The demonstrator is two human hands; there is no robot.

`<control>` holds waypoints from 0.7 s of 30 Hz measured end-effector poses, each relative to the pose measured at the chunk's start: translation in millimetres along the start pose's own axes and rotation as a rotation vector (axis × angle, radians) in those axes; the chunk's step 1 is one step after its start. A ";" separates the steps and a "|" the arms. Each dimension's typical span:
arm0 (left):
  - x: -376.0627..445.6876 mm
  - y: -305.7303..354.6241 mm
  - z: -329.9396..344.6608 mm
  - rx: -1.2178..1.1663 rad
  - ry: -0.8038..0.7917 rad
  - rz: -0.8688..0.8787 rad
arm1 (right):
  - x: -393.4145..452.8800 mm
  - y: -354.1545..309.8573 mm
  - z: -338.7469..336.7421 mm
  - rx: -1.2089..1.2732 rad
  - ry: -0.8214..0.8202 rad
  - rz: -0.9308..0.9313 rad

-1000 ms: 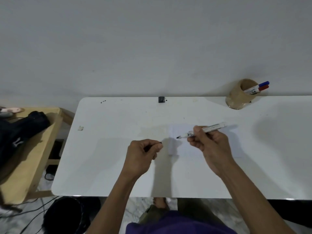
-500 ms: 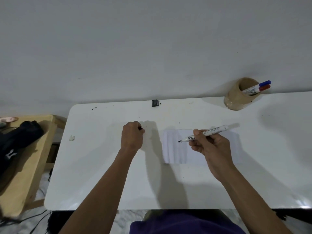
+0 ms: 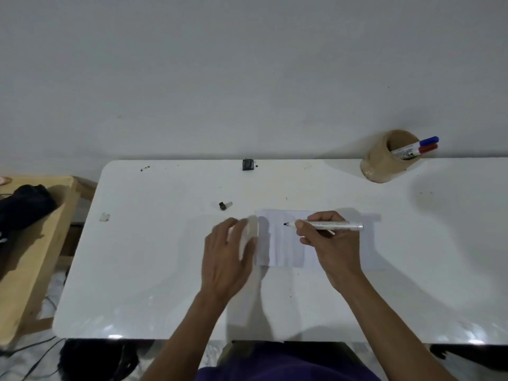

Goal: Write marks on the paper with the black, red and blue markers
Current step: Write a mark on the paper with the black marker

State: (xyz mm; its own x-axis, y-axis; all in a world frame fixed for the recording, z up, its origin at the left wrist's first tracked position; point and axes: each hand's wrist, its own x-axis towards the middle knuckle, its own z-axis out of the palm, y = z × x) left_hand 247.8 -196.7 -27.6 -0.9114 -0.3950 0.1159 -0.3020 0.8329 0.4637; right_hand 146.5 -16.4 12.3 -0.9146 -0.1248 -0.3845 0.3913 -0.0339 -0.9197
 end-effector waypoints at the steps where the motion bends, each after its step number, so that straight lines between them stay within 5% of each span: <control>1: -4.7 -0.9 8.4 0.038 -0.051 0.045 | 2.0 3.8 2.3 -0.026 -0.012 -0.006; 9: -6.1 -9.9 27.7 0.280 -0.286 0.081 | 22.2 25.0 16.4 -0.216 -0.129 -0.173; 21: -5.1 -13.8 34.0 0.295 -0.205 0.085 | 66.3 47.1 36.9 -0.391 -0.160 -0.308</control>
State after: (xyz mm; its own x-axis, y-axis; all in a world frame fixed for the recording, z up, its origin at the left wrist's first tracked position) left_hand 247.1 -193.0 -64.5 -0.9648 -0.2582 -0.0493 -0.2628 0.9472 0.1835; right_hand 108.0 -62.9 -53.6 -0.9424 -0.3184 -0.1026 0.0114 0.2760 -0.9611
